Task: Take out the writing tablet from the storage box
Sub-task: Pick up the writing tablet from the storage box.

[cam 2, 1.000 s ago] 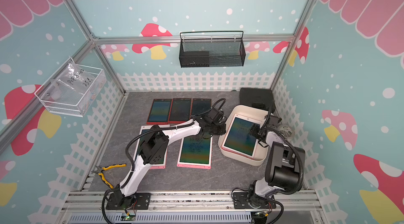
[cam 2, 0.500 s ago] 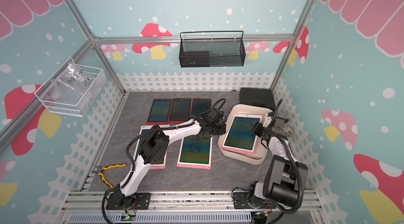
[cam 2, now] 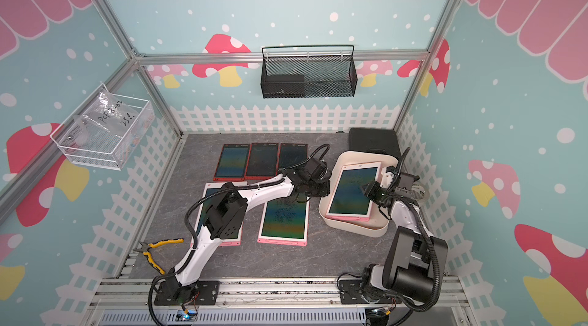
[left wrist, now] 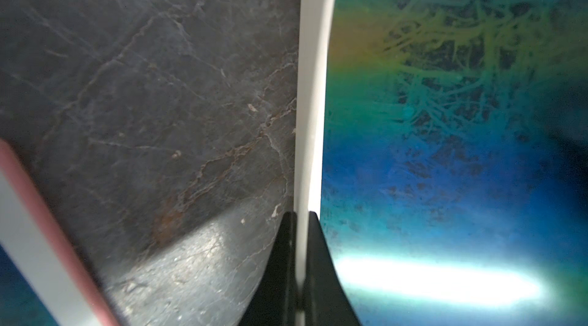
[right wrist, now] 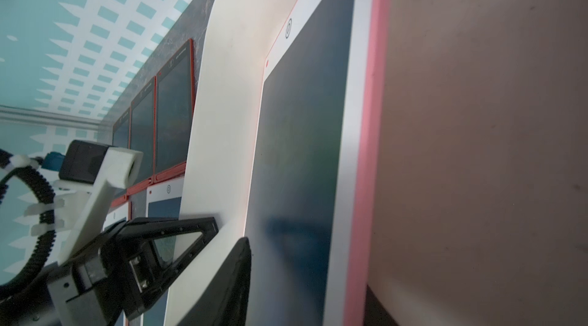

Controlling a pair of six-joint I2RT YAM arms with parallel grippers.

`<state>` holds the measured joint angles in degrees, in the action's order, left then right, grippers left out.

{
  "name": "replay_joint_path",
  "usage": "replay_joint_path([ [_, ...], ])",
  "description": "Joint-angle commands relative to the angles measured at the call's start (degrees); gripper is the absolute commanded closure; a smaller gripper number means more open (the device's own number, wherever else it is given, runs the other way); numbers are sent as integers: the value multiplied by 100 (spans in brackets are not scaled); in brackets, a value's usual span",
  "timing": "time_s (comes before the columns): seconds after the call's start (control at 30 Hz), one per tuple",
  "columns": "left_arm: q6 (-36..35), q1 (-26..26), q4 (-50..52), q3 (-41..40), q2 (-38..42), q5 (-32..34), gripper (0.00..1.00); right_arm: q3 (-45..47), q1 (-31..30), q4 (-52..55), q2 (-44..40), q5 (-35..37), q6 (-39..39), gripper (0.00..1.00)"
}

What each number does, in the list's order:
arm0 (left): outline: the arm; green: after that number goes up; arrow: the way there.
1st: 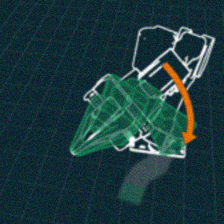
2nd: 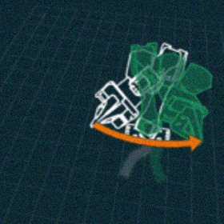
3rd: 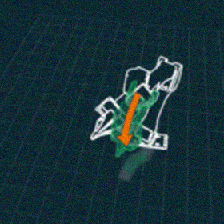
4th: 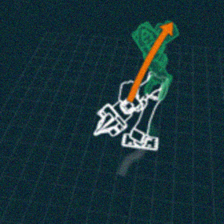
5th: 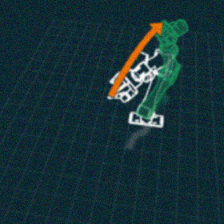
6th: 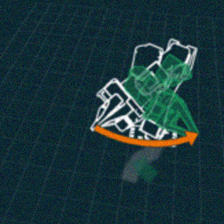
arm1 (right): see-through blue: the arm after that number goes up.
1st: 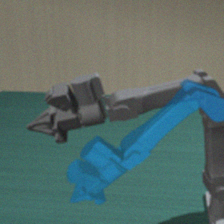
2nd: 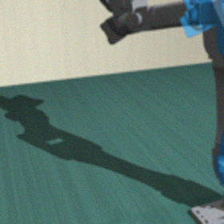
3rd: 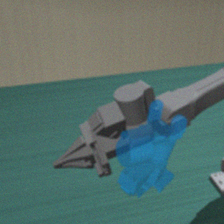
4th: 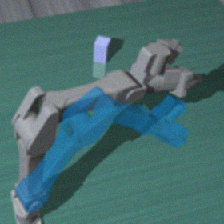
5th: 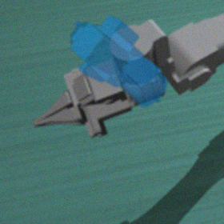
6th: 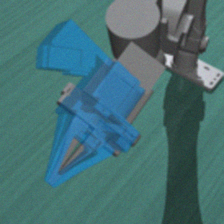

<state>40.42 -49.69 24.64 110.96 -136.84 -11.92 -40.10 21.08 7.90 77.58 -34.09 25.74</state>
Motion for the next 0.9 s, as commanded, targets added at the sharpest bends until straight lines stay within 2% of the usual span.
replay_joint_path([
  [0.0, 213, -117, 234, 23, -243, 133, 100, -128, 81, 121, -43, 26, -53, 71],
  [0.17, 412, -167, 216, 126, -322, 126, 100, -435, 146, 252, 190, 226, -216, 85],
  [0.27, 462, -231, 216, 153, -293, 182, 100, -574, 185, 329, 194, 390, -262, 89],
  [0.37, 518, -268, 181, 138, -187, 249, 94, -701, 223, 409, 79, 385, -262, 93],
  [0.5, 568, -312, 160, 171, -74, 293, 85, -877, 286, 614, -191, 538, -295, 95],
  [0.87, 588, -417, 260, 215, 92, 504, 84, -1206, 570, 851, -808, 594, -223, 98],
])
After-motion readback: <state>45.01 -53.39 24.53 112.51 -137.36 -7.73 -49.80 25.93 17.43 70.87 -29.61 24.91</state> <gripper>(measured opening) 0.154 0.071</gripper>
